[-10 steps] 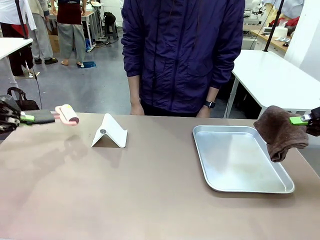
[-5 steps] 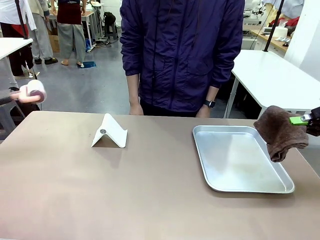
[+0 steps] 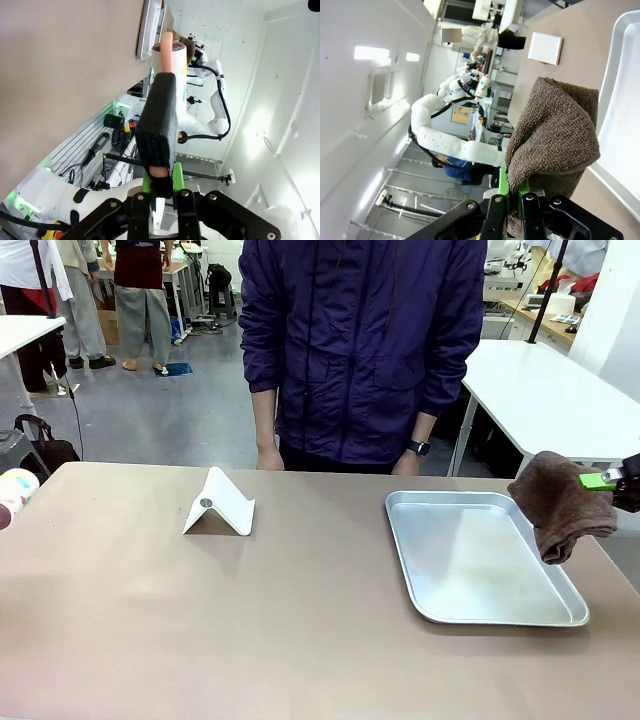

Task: Clean the surface of the table.
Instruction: Clean the area not pointed to by the person.

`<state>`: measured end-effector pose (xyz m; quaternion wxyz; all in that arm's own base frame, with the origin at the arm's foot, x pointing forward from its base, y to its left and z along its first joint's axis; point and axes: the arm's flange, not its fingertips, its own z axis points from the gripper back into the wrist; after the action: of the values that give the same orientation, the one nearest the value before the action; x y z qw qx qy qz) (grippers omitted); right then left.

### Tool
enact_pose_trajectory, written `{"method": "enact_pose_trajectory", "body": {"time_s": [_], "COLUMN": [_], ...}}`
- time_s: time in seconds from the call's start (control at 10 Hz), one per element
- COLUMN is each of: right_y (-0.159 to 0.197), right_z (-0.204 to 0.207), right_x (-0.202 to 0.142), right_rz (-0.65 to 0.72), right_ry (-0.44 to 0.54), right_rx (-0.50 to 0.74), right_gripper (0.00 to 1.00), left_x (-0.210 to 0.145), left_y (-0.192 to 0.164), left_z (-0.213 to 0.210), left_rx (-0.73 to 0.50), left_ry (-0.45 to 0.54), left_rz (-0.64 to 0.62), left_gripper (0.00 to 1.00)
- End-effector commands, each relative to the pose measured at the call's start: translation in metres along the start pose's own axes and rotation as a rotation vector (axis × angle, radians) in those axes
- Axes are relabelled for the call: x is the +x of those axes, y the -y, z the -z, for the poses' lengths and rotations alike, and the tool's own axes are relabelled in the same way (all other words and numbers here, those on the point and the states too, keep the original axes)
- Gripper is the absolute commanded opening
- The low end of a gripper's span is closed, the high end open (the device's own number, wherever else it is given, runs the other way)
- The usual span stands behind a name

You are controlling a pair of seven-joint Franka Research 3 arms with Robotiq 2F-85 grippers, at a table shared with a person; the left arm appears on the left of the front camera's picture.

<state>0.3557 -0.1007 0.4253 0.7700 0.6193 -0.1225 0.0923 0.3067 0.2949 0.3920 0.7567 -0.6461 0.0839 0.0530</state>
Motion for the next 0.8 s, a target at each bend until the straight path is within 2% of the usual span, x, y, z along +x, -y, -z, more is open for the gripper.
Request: {"method": "enact_pose_trajectory", "body": {"time_s": [0.0, 0.7], "right_y": [-0.0036, -0.0036], "right_z": [-0.0012, -0.0012], "right_x": [0.0016, 0.0016], "right_rz": [-0.005, -0.005], "right_ry": [0.01, 0.01], "right_rx": [0.013, 0.013], "right_gripper": [0.08, 0.08], "left_x": [0.0131, 0.0131], "left_y": [0.0082, 0.0082], "left_z": [-0.0002, -0.0002], "left_rx": [-0.046, -0.046], "left_ry": [0.039, 0.039], "left_rz": [-0.013, -0.013], "left_gripper": [0.18, 0.18]}}
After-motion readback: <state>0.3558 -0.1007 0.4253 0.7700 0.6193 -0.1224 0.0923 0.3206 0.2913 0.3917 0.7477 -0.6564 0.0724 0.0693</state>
